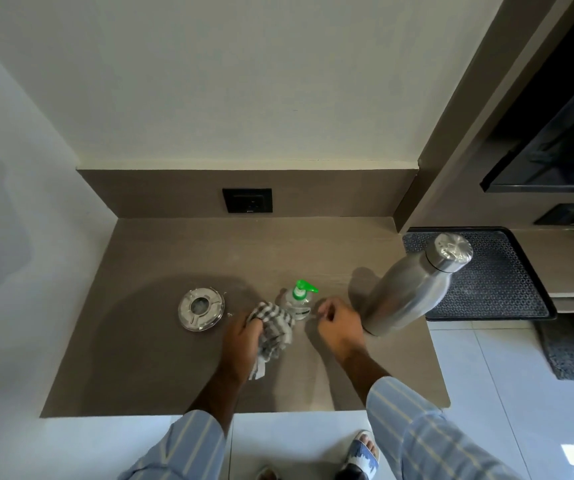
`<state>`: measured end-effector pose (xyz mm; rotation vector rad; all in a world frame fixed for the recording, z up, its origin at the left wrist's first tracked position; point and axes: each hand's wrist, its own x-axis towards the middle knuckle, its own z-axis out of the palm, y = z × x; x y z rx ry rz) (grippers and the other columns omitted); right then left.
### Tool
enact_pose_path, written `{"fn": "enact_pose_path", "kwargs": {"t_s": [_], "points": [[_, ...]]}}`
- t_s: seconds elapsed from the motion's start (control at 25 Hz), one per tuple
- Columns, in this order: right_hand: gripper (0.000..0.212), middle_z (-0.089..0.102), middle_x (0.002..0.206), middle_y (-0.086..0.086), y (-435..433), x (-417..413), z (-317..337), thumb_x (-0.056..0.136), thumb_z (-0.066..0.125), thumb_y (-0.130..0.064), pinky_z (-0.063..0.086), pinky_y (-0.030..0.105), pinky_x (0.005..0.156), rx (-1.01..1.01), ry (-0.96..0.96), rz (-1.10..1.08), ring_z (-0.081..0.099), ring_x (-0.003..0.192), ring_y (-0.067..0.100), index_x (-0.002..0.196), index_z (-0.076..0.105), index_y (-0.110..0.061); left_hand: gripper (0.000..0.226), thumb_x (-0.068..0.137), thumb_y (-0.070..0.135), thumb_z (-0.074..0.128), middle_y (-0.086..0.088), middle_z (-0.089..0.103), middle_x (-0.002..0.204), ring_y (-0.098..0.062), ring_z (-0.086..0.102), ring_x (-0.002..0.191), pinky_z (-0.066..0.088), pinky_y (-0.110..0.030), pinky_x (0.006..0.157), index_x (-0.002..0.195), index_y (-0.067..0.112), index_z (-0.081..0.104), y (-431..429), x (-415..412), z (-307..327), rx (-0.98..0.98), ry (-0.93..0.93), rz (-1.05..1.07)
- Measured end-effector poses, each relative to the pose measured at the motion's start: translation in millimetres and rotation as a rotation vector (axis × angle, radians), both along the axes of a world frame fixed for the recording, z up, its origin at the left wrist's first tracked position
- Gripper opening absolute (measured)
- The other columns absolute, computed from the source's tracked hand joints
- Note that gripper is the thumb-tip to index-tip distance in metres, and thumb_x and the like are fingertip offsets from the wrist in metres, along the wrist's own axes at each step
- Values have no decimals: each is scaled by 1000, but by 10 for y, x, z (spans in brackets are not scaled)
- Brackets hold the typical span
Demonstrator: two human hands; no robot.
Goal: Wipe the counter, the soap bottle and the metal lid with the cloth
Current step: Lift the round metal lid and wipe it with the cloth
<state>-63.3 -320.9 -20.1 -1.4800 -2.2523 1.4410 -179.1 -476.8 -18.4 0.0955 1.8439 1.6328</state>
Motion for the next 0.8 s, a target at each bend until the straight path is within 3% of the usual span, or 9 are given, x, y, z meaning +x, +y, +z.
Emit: {"fn": "enact_pose_path", "kwargs": {"t_s": [0.04, 0.12, 0.24, 0.36, 0.4, 0.48, 0.56, 0.68, 0.8], "points": [[15, 69, 74, -8, -78, 33, -32, 70, 51, -25, 49, 26, 70, 2, -52, 62, 65, 73, 11, 71, 65, -30, 24, 70, 13, 52, -6, 73, 77, -30, 63, 89, 50, -43, 86, 71, 20, 76, -104, -90, 29, 11, -15, 120], [24, 68, 64, -13, -264, -53, -37, 76, 54, -23, 50, 21, 65, -57, -88, 190, 62, 61, -3, 65, 70, -37, 35, 68, 28, 55, -10, 79, 94, -36, 69, 97, 56, -46, 91, 92, 19, 79, -328, -392, 150, -24, 45, 348], [23, 77, 82, 1, -532, -465, 47, 89, 56, -15, 60, 35, 78, -141, -12, 305, 69, 75, 15, 89, 78, -22, 54, 77, 32, 50, -23, 72, 124, -39, 70, 114, 54, -54, 103, 121, 7, 69, -670, -1010, 271, -140, 211, 508], [29, 73, 111, 14, -766, -956, 29, 96, 57, -10, 54, 45, 100, -277, 42, 291, 68, 110, 35, 120, 72, -6, 40, 96, 24, 48, -27, 70, 124, -42, 68, 115, 53, -54, 103, 123, -1, 65, -868, -1390, 181, -442, 288, 328], [30, 69, 108, 13, -842, -1095, 3, 97, 56, -11, 54, 44, 98, -324, 15, 263, 67, 108, 35, 123, 70, -5, 37, 100, 24, 49, -29, 69, 121, -44, 67, 113, 52, -54, 101, 121, -2, 64, -877, -1447, 107, -582, 308, 227], [22, 61, 93, 11, -1018, -1298, -44, 101, 54, -15, 53, 37, 73, -475, 57, 161, 63, 82, 27, 112, 71, -7, 37, 104, 27, 50, -30, 68, 123, -46, 65, 114, 50, -52, 102, 123, -1, 64, -795, -1467, -16, -710, 336, 37], [19, 56, 85, 13, -1145, -1472, -53, 103, 53, -23, 42, 29, 56, -719, 207, -91, 54, 64, 18, 103, 66, -10, 37, 105, 28, 51, -32, 67, 125, -47, 63, 117, 47, -49, 101, 123, -2, 63, -675, -1456, -89, -762, 413, -84], [33, 72, 80, 4, -1209, -1647, -103, 102, 53, -42, 48, 16, 46, -906, 342, -334, 66, 59, 11, 101, 72, -14, 38, 105, 30, 52, -30, 69, 120, -47, 64, 114, 49, -48, 95, 117, -3, 65, -615, -1408, -156, -762, 537, -116], [49, 81, 87, 6, -1327, -1755, -116, 100, 54, -53, 61, 30, 65, -1022, 407, -352, 77, 76, 19, 104, 76, -10, 39, 104, 35, 53, -24, 73, 121, -41, 67, 115, 53, -47, 99, 119, 1, 68, -674, -1334, -216, -643, 446, -32]]}}
